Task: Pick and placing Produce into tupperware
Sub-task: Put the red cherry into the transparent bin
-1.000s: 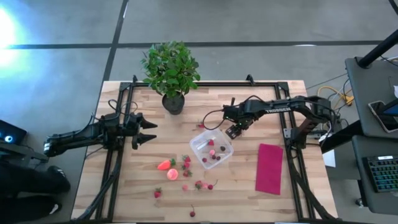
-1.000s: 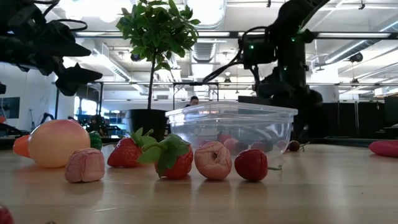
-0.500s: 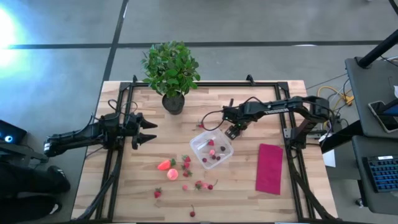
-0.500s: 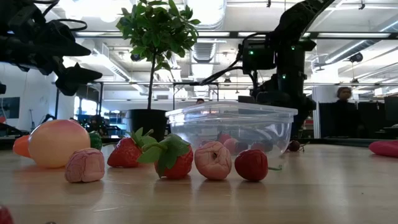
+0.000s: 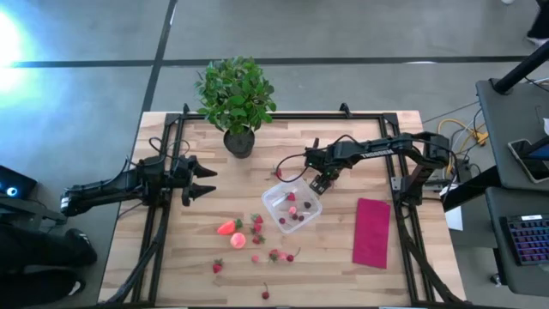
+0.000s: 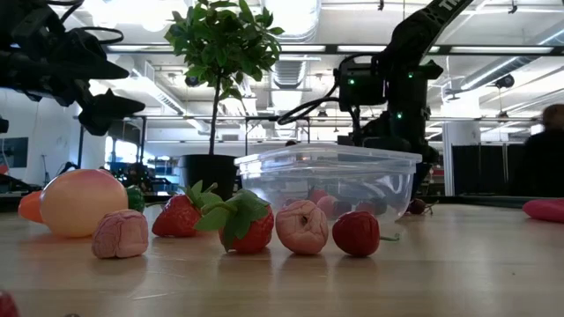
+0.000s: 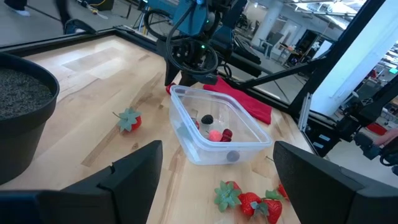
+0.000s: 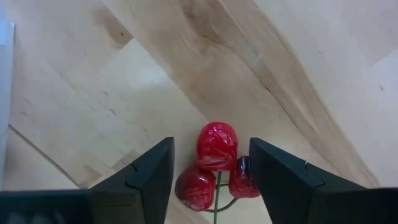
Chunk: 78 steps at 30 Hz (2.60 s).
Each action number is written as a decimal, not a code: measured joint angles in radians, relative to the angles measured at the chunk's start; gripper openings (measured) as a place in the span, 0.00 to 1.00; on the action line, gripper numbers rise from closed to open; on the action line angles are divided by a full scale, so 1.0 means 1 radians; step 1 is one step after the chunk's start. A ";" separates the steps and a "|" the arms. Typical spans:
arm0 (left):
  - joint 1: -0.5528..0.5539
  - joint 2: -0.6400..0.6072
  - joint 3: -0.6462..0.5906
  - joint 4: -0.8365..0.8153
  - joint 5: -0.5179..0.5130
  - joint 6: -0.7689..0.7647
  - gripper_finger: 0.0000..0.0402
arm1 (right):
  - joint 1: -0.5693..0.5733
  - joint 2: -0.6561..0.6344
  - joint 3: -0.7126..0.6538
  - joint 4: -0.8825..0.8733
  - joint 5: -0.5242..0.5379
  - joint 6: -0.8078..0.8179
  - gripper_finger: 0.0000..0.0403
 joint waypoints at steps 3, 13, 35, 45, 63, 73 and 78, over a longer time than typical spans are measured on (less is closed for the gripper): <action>0.000 0.000 0.000 0.000 0.000 0.000 0.73 | 0.000 0.000 0.001 0.000 0.000 0.001 0.44; 0.000 0.000 0.000 0.000 0.000 0.000 0.73 | 0.000 -0.003 0.001 -0.029 -0.004 0.008 0.26; 0.000 0.000 0.000 0.000 0.000 0.000 0.73 | 0.095 -0.079 0.362 -0.083 -0.392 0.063 0.22; 0.000 0.000 0.000 0.000 0.000 0.000 0.73 | 0.192 0.133 0.518 -0.117 -0.431 0.072 0.23; 0.000 0.000 0.000 0.000 0.000 0.000 0.73 | 0.125 0.056 0.575 -0.563 0.024 0.074 0.63; 0.000 0.000 0.000 0.000 0.000 0.000 0.73 | -0.057 -0.031 0.255 -0.423 -0.095 0.117 0.58; 0.000 0.000 0.000 0.000 0.000 0.000 0.73 | -0.068 -0.037 0.126 -0.340 -0.097 0.116 0.54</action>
